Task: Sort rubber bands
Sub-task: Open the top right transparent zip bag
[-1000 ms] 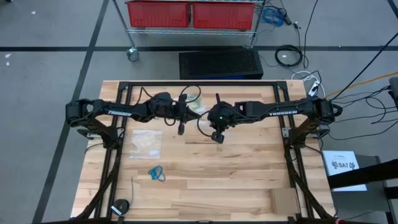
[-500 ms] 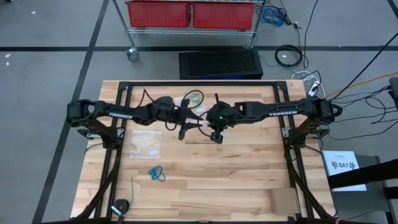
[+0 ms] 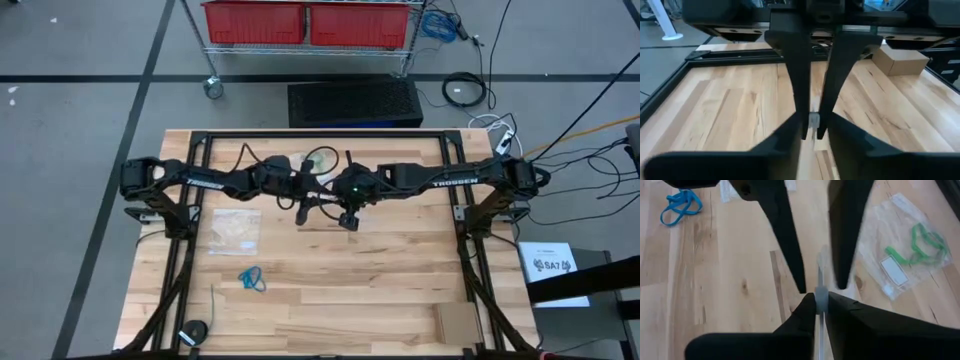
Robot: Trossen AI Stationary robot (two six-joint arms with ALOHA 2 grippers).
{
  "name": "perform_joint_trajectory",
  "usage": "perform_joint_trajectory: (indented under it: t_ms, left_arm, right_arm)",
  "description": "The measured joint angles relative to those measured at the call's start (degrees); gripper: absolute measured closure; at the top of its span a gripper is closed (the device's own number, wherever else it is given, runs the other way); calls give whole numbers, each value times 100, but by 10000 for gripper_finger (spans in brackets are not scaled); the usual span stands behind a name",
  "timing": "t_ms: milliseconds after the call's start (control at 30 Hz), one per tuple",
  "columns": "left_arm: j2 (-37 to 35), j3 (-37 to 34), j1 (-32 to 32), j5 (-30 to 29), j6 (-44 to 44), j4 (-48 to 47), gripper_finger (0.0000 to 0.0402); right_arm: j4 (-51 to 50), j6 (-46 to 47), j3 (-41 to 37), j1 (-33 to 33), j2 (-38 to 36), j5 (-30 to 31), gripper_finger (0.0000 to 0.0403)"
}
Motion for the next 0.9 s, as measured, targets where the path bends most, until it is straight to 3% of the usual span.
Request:
perform_joint_trajectory:
  t_ms: [100,167,733,900]
  left_arm:
    - [0,0,2,31,126,-2,372]
    - [0,0,4,97,184,-15,391]
    - [-127,2,79,55,442,-168,400]
    - [-339,2,218,-22,504,-278,401]
  right_arm:
    - [-4,-19,0,0,0,19,398]
    - [-11,-23,0,0,0,-8,398]
    - [-397,188,37,40,-10,21,396]
    - [-937,232,-34,85,0,-28,395]
